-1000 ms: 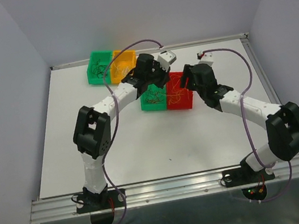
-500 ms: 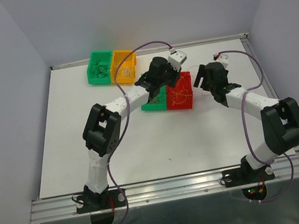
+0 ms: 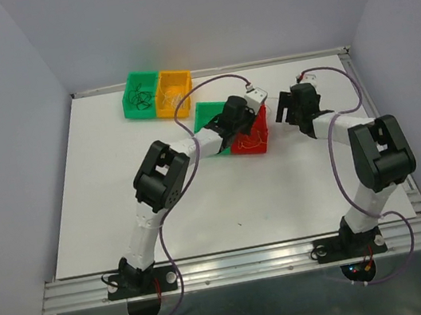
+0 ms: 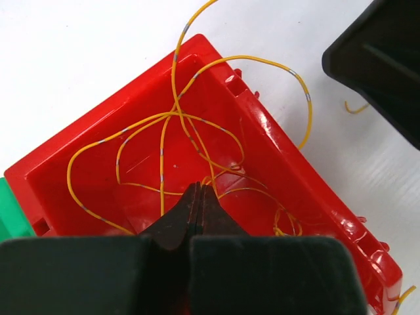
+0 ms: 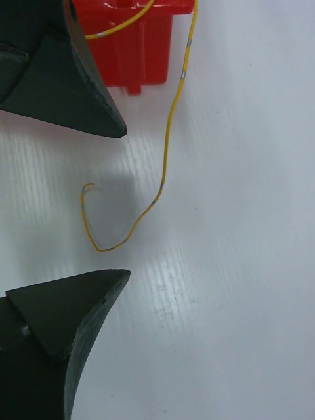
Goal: Untangle the cables
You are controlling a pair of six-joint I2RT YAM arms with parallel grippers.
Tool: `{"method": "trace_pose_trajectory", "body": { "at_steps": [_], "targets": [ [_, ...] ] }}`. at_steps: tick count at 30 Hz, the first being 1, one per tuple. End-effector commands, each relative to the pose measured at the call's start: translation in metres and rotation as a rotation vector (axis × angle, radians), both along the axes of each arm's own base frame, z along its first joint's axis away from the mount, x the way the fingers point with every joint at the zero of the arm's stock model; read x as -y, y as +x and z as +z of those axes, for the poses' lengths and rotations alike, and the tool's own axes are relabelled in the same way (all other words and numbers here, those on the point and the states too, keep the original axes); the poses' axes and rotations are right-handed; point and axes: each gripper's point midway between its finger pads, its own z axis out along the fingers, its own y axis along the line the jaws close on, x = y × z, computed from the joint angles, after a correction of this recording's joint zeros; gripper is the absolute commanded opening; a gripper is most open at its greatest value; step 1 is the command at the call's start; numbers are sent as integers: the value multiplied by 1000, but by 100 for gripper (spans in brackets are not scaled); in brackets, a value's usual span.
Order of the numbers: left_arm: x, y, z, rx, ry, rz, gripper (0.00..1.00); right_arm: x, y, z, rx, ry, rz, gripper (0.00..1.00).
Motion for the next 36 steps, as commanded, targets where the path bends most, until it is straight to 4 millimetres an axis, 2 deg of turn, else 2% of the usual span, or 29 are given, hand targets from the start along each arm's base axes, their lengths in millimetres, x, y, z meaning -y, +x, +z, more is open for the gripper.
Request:
{"method": "trace_pose_trajectory", "body": {
  "at_steps": [1, 3, 4, 6, 8, 9, 11, 12, 13, 14, 17, 18, 21, 24, 26, 30, 32, 36],
  "targets": [
    [-2, 15, 15, 79, 10, 49, 0, -7, 37, 22, 84, -31, 38, 85],
    [-2, 13, 12, 79, 17, 47, 0, -9, 47, 27, 102, -31, 40, 83],
    [-2, 14, 12, 81, 20, 54, 0, -10, 50, 21, 91, -33, 40, 82],
    [-2, 13, 14, 85, 21, 56, 0, -10, 55, 20, 92, -36, 39, 71],
    [-3, 12, 14, 86, 22, 59, 0, -11, 59, 20, 94, -34, 41, 55],
    [-4, 11, 17, 88, 20, 57, 0, -12, 60, 20, 96, -29, 42, 38],
    [-4, 9, 21, 95, 12, 53, 0, -12, 59, 20, 97, -24, 42, 27],
    [-4, 7, 24, 97, 7, 51, 0, -13, 59, 22, 100, -22, 45, 16],
    [-4, 7, 27, 103, 2, 49, 2, -13, 59, 24, 104, -20, 50, 8],
    [-4, 5, 30, 107, -3, 46, 7, -15, 56, 23, 101, -20, 56, 1],
    [-3, 2, 39, 116, -15, 40, 12, -22, 46, 37, 124, 10, 99, 1],
    [-4, 1, 41, 117, -19, 38, 15, -25, 43, 50, 148, 28, 118, 0],
    [-5, -2, 51, 123, -30, 38, 17, -41, 28, 71, 183, 89, 195, 1],
    [-7, -2, 61, 138, -35, 42, 18, -57, 11, 79, 187, 145, 266, 0],
    [-10, -2, 67, 149, -38, 53, 18, -61, 4, 91, 195, 153, 279, 0],
    [-12, -6, 80, 160, -51, 47, 20, -76, -9, 94, 146, 183, 338, 1],
    [-12, -8, 89, 163, -63, 40, 20, -90, -16, 89, 106, 191, 366, 0],
    [-15, -9, 94, 160, -66, 54, 20, -108, -15, 81, 77, 205, 387, 0]
  ]
}}
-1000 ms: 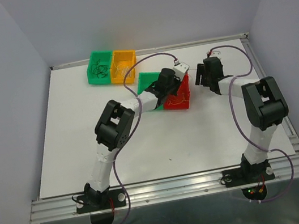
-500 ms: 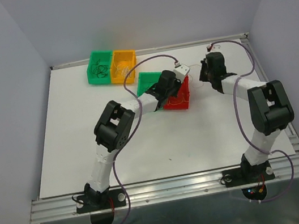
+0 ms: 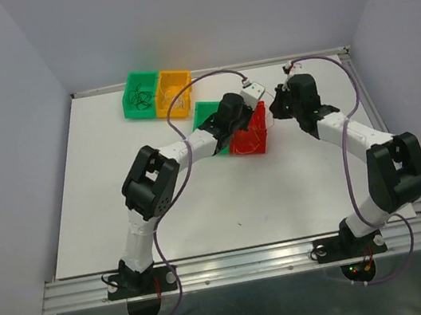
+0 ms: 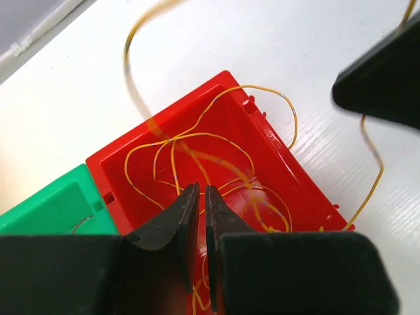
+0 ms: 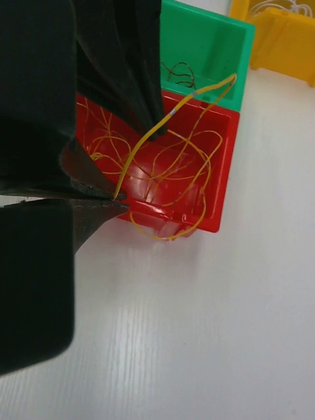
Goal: Untangle the cables
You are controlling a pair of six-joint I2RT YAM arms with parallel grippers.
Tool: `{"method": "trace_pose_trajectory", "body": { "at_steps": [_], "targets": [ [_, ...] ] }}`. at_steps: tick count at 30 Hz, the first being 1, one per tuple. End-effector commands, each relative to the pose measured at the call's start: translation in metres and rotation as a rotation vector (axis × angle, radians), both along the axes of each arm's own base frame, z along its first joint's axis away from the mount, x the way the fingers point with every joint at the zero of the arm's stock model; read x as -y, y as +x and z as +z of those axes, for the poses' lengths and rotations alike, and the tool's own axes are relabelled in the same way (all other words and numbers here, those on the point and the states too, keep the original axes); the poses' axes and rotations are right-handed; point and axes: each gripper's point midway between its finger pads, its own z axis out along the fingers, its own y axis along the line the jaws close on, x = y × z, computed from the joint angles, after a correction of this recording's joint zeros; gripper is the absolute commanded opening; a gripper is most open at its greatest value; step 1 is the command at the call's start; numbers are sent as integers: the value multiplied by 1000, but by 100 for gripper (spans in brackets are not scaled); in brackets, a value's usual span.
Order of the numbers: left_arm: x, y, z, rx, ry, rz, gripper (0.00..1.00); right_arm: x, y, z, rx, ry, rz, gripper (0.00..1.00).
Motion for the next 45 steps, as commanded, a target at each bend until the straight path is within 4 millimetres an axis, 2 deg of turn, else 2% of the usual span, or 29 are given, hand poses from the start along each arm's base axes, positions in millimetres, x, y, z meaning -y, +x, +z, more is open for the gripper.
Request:
{"method": "trace_pose_trajectory", "body": {
  "at_steps": [1, 6, 10, 18, 19, 21, 22, 31, 32, 33, 34, 36, 38, 39, 41, 42, 45],
  "targets": [
    [-1, -4, 52, 66, -67, 5, 20, -28, -2, -4, -46, 29, 57, 0],
    [-7, -7, 61, 60, -90, 9, 20, -57, -1, -13, -68, 60, 97, 1],
    [-16, -6, 70, 49, -118, 24, 20, -69, 4, -21, -75, 61, 87, 1],
    [-48, -2, 102, 26, -169, 16, 21, -72, 15, -38, -89, 56, 38, 0],
    [-55, 3, 110, 32, -178, 25, 21, -73, 16, -46, -102, 46, 32, 1],
    [-58, 2, 112, 15, -187, 2, 22, -75, 21, -50, -105, 37, 19, 1],
    [-60, 3, 113, 6, -197, -10, 22, -75, 24, -59, -117, 24, 6, 0],
    [-62, 14, 99, -8, -174, -14, 24, -88, 37, -89, -157, -94, -49, 1],
    [-62, 15, 99, -6, -174, -15, 24, -89, 43, -84, -138, -103, -64, 0],
    [-63, 16, 99, -6, -174, -12, 24, -86, 37, -99, -186, -139, -69, 0],
    [-64, 16, 99, -6, -172, -14, 24, -87, 40, -98, -179, -156, -85, 1],
    [-64, 16, 97, -8, -170, -19, 24, -86, 37, -114, -216, -196, -97, 1],
    [-62, 15, 96, -13, -172, -32, 24, -86, 38, -121, -229, -209, -102, 1],
    [-62, 15, 96, -16, -174, -34, 24, -87, 38, -121, -229, -209, -102, 0],
    [-60, 16, 92, -18, -169, -36, 24, -87, 40, -106, -200, -201, -105, 1],
    [-60, 17, 91, -17, -168, -30, 24, -88, 41, -85, -168, -182, -99, 0],
    [-62, 22, 92, 4, -174, -15, 25, -96, 37, -58, -129, -145, -57, 0]
  ]
}}
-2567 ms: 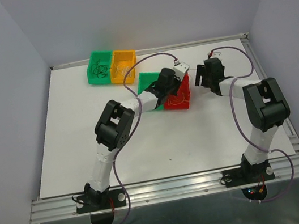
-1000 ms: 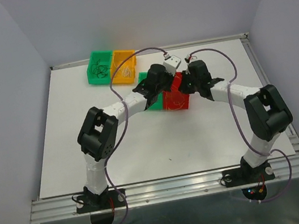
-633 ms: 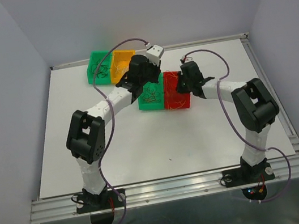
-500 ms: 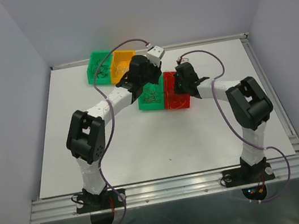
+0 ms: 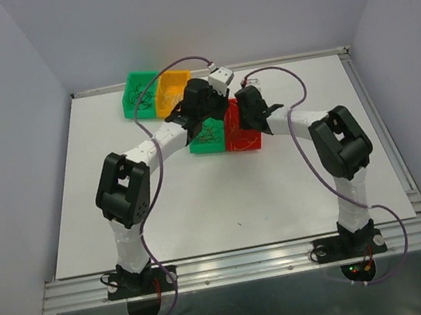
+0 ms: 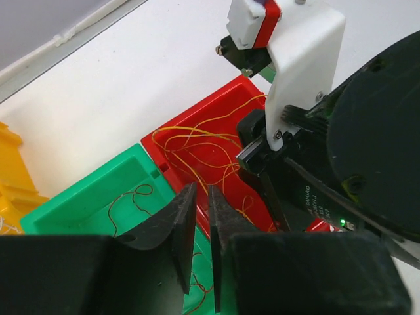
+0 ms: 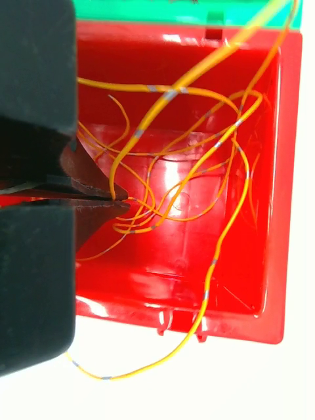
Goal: Untangle the cables
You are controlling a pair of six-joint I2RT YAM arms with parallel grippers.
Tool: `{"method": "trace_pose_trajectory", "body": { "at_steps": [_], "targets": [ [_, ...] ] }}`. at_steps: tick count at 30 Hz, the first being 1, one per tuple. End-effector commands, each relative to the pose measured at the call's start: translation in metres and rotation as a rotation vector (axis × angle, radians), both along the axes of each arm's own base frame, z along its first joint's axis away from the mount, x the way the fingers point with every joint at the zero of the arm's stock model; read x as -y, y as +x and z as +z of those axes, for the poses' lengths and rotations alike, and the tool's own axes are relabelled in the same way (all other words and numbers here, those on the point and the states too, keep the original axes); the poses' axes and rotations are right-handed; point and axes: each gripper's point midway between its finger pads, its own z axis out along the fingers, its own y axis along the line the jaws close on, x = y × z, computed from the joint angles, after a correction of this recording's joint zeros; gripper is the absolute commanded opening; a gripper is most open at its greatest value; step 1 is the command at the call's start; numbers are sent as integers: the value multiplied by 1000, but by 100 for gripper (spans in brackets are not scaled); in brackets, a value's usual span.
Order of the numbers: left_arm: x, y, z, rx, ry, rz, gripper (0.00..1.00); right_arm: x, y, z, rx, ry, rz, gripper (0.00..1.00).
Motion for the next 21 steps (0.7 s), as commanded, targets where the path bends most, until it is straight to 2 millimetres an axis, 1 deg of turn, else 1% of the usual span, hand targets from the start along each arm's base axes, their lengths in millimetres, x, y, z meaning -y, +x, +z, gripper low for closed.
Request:
{"method": "trace_pose_trajectory", "body": {
  "at_steps": [1, 2, 4, 6, 8, 9, 10, 11, 12, 14, 15, 16, 17, 18, 19, 21],
  "targets": [
    [5, 15, 30, 91, -47, 5, 27, -11, -3, 60, 92, 39, 40, 0],
    [4, 19, 33, 103, -55, 13, 29, -13, -5, 61, 91, 38, 48, 0],
    [7, 27, 39, 122, -61, 14, 35, -14, -9, 57, 83, 30, 59, 1],
    [9, 35, 45, 129, -70, 10, 45, -13, -11, 50, 70, 25, 56, 1],
    [12, 34, 48, 117, -85, -6, 48, -13, -12, 44, 60, 21, 57, 0],
    [13, 38, 51, 120, -93, -8, 51, -12, -12, 42, 57, 18, 54, 1],
    [15, 39, 52, 118, -100, -9, 51, -13, -12, 42, 58, 21, 58, 1],
    [17, 40, 52, 106, -108, -6, 51, -12, -14, 38, 52, 20, 61, 0],
    [20, 43, 54, 107, -116, -9, 51, -13, -14, 39, 60, 23, 61, 1],
    [20, 46, 53, 97, -122, 0, 51, -14, -16, 38, 59, 30, 65, 1],
    [20, 47, 52, 94, -125, 7, 51, -14, -20, 33, 50, 26, 67, 1],
    [22, 49, 51, 93, -126, 7, 51, -16, -20, 37, 66, 37, 71, 1],
    [23, 50, 50, 93, -125, 4, 51, -14, -22, 34, 63, 38, 69, 1],
    [25, 52, 43, 83, -119, 1, 51, -15, -24, 31, 67, 42, 71, 0],
    [26, 52, 42, 80, -120, -3, 51, -14, -24, 32, 69, 46, 71, 1],
    [29, 52, 33, 59, -114, -20, 51, -14, -27, 27, 60, 40, 70, 0]
  ]
}}
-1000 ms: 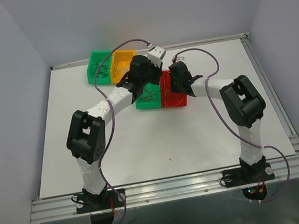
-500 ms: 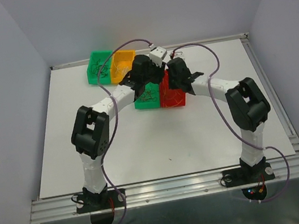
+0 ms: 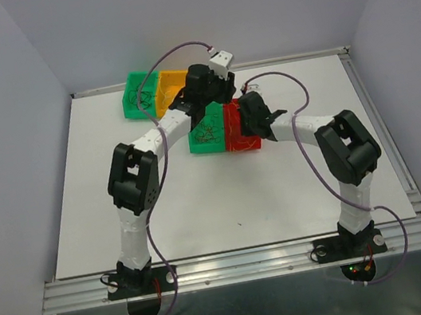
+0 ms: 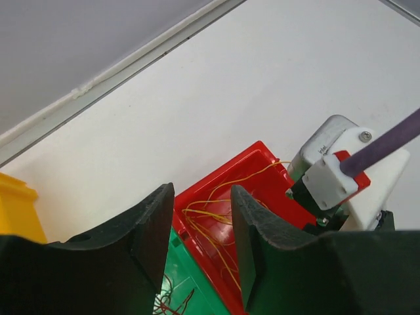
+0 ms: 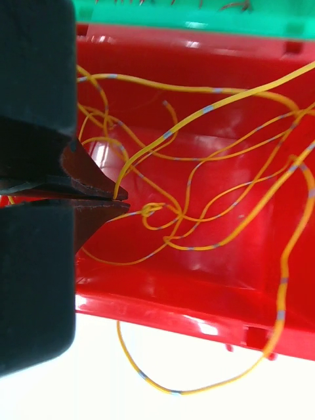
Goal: Untangle the cables
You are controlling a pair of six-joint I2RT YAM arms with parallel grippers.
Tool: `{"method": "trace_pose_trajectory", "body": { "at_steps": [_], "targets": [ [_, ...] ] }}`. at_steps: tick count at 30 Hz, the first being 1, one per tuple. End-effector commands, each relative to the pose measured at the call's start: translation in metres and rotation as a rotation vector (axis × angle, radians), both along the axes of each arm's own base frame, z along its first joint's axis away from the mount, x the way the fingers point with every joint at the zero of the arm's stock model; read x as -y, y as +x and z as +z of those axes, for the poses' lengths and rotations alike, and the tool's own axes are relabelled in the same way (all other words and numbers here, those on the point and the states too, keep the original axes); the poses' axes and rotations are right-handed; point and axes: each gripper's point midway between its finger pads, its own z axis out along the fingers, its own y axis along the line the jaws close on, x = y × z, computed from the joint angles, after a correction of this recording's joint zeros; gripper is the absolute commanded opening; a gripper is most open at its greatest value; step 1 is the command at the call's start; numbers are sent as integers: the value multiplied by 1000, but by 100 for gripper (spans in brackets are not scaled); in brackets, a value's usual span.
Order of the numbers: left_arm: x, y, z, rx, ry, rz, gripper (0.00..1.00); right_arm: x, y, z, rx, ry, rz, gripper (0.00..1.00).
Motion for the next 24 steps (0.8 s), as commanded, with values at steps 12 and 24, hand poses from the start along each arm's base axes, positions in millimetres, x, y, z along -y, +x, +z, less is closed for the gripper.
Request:
{"method": "trace_pose_trajectory", "body": {
  "at_steps": [12, 24],
  "targets": [
    [11, -5, -73, -126, 48, -59, 14, -7, 6, 20, 100, 55, -19, 0],
    [32, -23, -124, -198, 119, -92, 0, -4, 13, 34, 167, 86, -63, 6]
  ]
}}
